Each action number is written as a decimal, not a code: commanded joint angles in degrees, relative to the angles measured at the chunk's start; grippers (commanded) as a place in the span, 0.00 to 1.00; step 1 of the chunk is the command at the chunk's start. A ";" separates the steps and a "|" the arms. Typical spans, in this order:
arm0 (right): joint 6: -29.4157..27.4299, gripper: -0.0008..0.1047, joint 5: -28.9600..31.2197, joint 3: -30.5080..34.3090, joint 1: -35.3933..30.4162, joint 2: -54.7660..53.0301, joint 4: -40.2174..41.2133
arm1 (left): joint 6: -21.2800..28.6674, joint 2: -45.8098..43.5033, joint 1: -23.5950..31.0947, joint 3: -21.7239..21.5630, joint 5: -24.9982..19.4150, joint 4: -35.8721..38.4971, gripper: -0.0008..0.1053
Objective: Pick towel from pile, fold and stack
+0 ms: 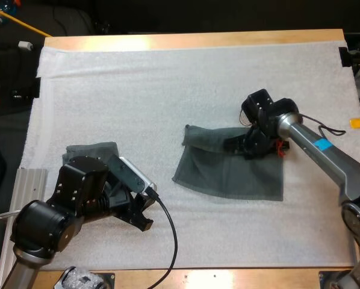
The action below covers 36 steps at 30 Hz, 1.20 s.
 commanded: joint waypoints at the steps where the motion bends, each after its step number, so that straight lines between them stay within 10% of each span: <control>1: -0.75 0.01 0.51 -0.53 -0.06 0.29 -0.34 | -0.56 -0.21 0.04 -0.26 0.45 0.26 0.44; 36: 0.27 0.01 12.28 -9.83 -3.59 1.50 -16.31 | -0.56 -0.21 0.04 -0.26 0.45 -0.17 0.44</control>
